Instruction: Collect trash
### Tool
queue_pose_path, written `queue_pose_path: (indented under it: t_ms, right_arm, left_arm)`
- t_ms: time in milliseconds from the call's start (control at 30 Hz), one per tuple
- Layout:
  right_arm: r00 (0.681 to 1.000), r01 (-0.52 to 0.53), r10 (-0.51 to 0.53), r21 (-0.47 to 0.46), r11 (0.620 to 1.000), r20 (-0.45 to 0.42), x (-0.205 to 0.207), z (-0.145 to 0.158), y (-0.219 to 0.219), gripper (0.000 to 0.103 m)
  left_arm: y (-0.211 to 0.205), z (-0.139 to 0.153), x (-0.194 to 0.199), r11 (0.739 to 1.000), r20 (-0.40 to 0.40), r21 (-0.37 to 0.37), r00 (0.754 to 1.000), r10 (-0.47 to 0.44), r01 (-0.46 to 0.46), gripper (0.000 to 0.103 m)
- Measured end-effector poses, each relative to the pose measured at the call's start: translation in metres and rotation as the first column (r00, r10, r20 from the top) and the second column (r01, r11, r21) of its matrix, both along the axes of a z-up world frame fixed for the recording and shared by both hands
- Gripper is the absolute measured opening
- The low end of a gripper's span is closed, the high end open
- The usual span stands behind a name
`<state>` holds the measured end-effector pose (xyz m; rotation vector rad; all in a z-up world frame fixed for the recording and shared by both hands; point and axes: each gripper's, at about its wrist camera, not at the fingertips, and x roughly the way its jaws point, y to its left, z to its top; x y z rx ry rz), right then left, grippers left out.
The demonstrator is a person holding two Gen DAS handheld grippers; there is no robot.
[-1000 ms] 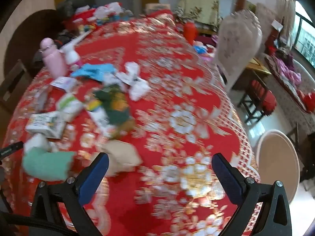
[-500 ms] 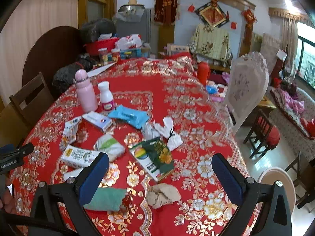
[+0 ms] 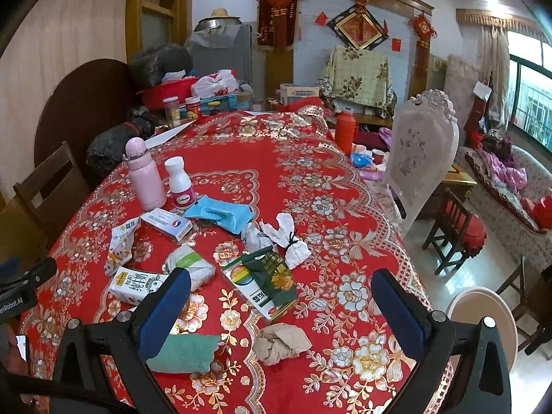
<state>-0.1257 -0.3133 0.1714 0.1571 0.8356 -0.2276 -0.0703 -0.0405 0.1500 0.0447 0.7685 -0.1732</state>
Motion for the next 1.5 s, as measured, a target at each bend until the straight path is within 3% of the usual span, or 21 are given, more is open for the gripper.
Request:
queue_pose_path:
  t_ms: [1500]
  right_arm:
    - [0.999,0.007,-0.007,-0.002,1.0,-0.032,0.01,-0.008,-0.003,0.103]
  left_arm:
    - [-0.003,-0.006,0.001,1.0,0.0,-0.008,1.0,-0.024,0.024,0.103]
